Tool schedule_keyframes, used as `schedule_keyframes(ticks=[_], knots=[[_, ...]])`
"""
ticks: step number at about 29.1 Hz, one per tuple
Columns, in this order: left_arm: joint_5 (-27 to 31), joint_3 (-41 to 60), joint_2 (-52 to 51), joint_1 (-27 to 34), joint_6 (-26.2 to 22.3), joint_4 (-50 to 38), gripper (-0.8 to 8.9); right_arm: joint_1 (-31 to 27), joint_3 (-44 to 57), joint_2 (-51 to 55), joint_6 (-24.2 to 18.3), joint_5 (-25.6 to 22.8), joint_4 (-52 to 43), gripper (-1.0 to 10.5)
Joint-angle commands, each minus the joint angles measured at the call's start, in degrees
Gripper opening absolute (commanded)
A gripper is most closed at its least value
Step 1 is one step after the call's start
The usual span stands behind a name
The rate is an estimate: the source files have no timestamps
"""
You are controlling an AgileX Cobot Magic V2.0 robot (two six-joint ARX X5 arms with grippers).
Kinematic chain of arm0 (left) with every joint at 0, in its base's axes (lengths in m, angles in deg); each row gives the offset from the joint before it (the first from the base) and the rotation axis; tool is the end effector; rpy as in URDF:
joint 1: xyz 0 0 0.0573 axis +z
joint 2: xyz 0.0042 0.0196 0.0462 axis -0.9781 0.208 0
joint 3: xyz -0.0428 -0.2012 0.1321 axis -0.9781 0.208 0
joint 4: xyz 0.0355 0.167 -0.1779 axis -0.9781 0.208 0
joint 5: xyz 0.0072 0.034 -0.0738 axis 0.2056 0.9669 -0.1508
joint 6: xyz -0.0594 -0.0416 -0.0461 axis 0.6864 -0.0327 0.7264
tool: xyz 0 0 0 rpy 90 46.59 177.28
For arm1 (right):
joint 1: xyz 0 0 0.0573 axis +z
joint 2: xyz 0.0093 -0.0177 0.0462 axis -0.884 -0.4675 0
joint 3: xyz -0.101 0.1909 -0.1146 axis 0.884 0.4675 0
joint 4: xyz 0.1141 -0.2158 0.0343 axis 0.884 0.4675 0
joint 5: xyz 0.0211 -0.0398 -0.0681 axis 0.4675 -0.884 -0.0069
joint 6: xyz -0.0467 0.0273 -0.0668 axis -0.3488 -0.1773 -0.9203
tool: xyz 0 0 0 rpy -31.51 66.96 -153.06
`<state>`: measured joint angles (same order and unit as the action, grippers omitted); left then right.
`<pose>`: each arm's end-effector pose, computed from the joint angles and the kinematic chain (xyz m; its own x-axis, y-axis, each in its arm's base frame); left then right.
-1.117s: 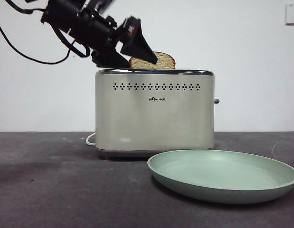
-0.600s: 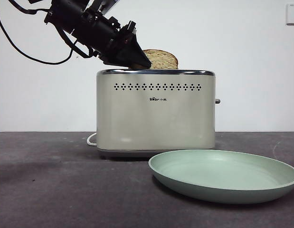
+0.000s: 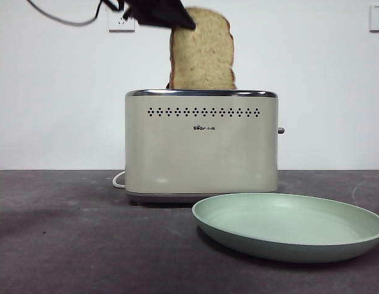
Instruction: Take the bread from the toaster,put the bread on the plate,put the plate on the table
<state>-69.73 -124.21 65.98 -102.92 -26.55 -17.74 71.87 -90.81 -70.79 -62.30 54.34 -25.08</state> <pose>0.3674 -0.2072 0.3454 0.5537 -0.7584 -0.3439 0.8174 0.5738 0.0509 0.1413 0.0626 0.2931 0.5045 0.6138 -0.6072 -0.5384 0.7734 0.3345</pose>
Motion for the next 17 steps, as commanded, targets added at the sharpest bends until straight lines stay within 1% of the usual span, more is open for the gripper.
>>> schedule_keyframes(ticks=[1, 4, 6, 9, 11, 13, 14, 17], knots=[[0.0, -2.3, -2.9, -0.1, 0.4, 2.0, -0.06, 0.1, 0.0, 0.1, -0.4, -0.2, 0.0, 5.4], [0.5, -2.3, -7.0, 0.0, 1.4, 1.7, -0.06, 0.1, 0.0, 0.1, -1.2, -0.3, 0.0, 5.4], [0.6, -2.3, -10.2, 0.0, 3.3, 2.2, -0.06, 0.1, 0.0, 0.1, -1.6, -0.3, -0.1, 5.4], [0.6, -2.3, -15.1, 0.3, 5.0, 5.7, -0.06, 0.1, 0.0, -0.3, -1.7, -0.3, -0.1, 5.4], [0.5, -2.3, -18.3, 0.3, 5.0, 10.1, -0.05, 0.1, 0.0, -0.8, -1.7, -0.3, -0.1, 5.4], [0.5, -2.3, -21.4, 0.1, 3.2, 14.5, -0.05, 0.1, 0.0, -1.3, -1.7, -0.3, -0.2, 5.4], [1.1, -2.3, -23.1, 0.0, 2.3, 16.6, -0.05, 0.1, 0.0, -1.6, -1.7, -0.3, -0.3, 5.4], [4.1, -2.3, -27.5, -1.2, 2.0, 21.0, -0.05, 0.1, 0.0, -2.7, -1.7, -0.3, -0.7, 5.4]])
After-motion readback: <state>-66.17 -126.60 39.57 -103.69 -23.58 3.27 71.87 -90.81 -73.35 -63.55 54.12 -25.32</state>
